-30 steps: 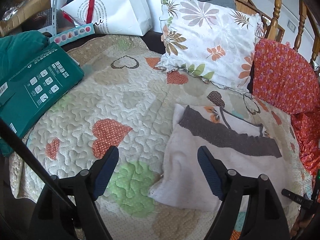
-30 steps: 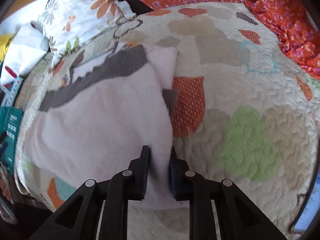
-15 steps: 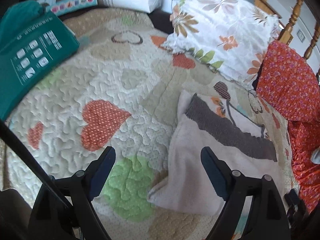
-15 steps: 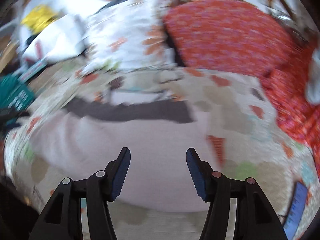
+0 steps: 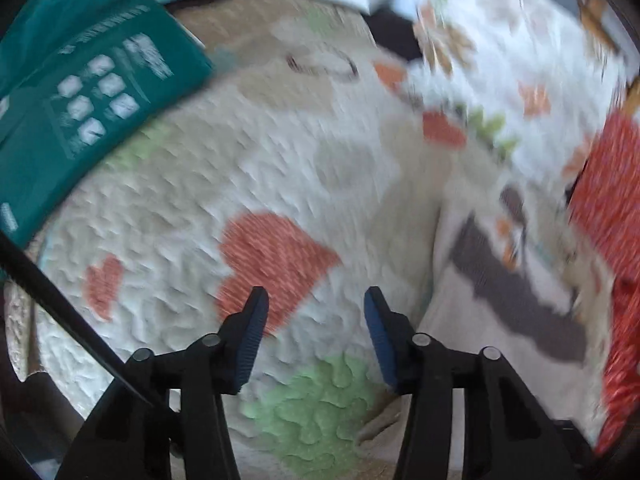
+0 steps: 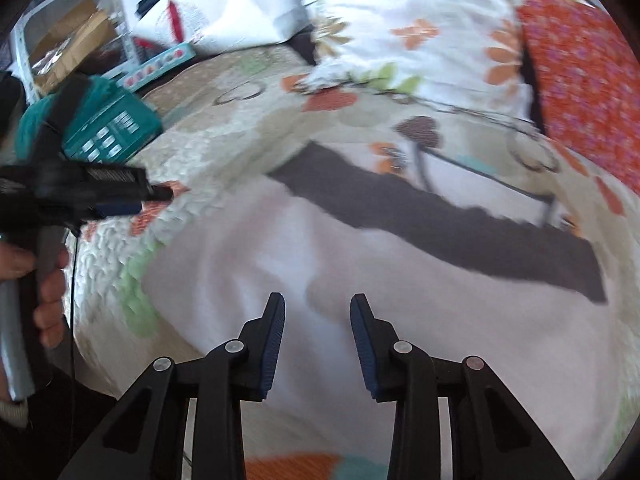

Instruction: Fold small clothes

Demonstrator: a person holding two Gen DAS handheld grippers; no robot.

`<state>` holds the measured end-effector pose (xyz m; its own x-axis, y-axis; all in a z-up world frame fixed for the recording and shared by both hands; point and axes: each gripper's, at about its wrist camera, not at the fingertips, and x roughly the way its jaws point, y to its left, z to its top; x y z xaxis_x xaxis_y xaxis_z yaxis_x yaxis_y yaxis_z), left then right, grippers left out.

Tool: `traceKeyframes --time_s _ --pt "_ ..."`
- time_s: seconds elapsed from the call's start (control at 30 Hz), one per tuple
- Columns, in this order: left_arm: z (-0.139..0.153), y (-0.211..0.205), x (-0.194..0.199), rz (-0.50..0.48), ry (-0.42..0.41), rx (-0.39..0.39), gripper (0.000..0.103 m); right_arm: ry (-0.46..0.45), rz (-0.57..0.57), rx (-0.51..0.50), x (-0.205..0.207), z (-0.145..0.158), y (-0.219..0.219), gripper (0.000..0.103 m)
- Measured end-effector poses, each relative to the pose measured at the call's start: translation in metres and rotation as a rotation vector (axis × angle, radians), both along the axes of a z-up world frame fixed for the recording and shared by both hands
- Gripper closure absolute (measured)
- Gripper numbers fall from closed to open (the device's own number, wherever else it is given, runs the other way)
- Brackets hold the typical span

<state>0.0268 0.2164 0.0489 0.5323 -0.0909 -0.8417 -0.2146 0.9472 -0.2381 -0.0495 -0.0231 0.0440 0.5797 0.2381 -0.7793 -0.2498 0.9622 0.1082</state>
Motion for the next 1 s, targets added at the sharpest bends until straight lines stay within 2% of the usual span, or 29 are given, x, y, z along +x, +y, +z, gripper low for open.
traceKeyframes --time_s 0.07,0.17,0.33,0.47,0.53,0.67,0.73,0.87,0.93,1.0 --pt "0.015 0.015 -0.01 0.044 -0.059 -0.009 0.038 0.029 0.024 -0.022 0.015 -0.008 0.02 0.065" --pt "0.026 0.034 -0.019 0.091 -0.104 -0.036 0.036 0.041 0.007 -0.052 0.043 -0.022 0.047 0.067" --pt "0.03 0.052 -0.022 0.122 -0.106 -0.083 0.036 0.121 -0.005 0.047 0.082 -0.03 0.064 0.069" --pt "0.029 0.051 -0.021 0.102 -0.102 -0.106 0.035 0.15 0.043 0.165 0.079 -0.01 0.047 0.068" --pt "0.028 0.051 -0.022 0.093 -0.096 -0.128 0.034 0.115 0.053 0.156 0.064 0.005 0.04 0.062" --pt "0.024 0.047 -0.021 0.098 -0.08 -0.15 0.034 0.034 0.147 0.05 0.014 0.022 0.045 0.045" --pt "0.023 0.045 -0.021 0.103 -0.079 -0.156 0.034 -0.009 0.231 -0.057 -0.015 0.019 0.061 0.04" --pt "0.023 0.045 -0.023 0.107 -0.081 -0.147 0.032 -0.126 0.34 -0.318 -0.053 -0.005 0.094 0.039" --pt "0.02 0.048 -0.024 0.116 -0.072 -0.151 0.031 -0.146 0.37 -0.403 -0.061 -0.021 0.106 0.039" --pt "0.017 0.054 -0.024 0.128 -0.058 -0.165 0.031 -0.166 0.375 -0.447 -0.063 -0.031 0.114 0.039"
